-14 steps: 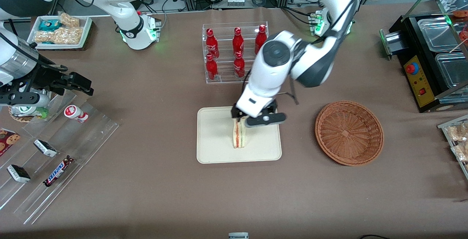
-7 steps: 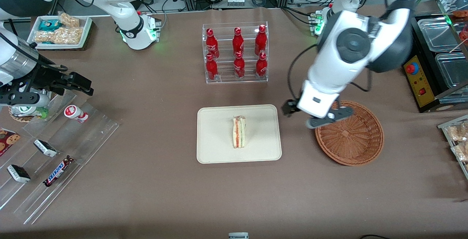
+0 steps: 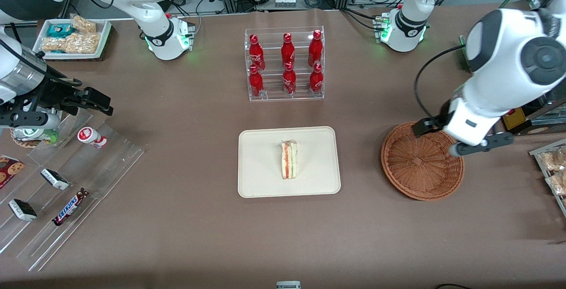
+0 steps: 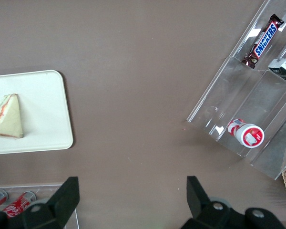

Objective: Place sandwich from basket to tray

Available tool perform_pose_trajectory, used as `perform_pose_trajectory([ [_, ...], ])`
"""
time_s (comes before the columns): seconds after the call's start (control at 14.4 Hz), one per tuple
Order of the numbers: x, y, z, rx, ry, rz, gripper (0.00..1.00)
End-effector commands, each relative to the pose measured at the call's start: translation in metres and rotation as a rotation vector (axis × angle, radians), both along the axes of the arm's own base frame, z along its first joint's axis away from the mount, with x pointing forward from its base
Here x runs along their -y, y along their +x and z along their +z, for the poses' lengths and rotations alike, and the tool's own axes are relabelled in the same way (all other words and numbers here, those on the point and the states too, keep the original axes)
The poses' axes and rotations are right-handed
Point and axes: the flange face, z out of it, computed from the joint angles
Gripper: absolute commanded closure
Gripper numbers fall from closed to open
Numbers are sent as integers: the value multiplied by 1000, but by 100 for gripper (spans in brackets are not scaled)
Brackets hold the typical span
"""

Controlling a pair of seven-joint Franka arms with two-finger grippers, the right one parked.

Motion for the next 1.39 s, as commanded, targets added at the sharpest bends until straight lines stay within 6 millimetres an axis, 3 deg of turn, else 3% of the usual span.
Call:
perform_pose_trajectory([
  [0.0, -45, -18, 13, 2, 6, -54, 0],
  [0.21, -74, -29, 32, 1, -1, -109, 0],
  [0.35, -112, -43, 48, 24, -12, -114, 0],
  [0.9, -110, -43, 101, 91, -10, -250, 0],
  [1.32, -106, -47, 91, 23, 15, -269, 0],
])
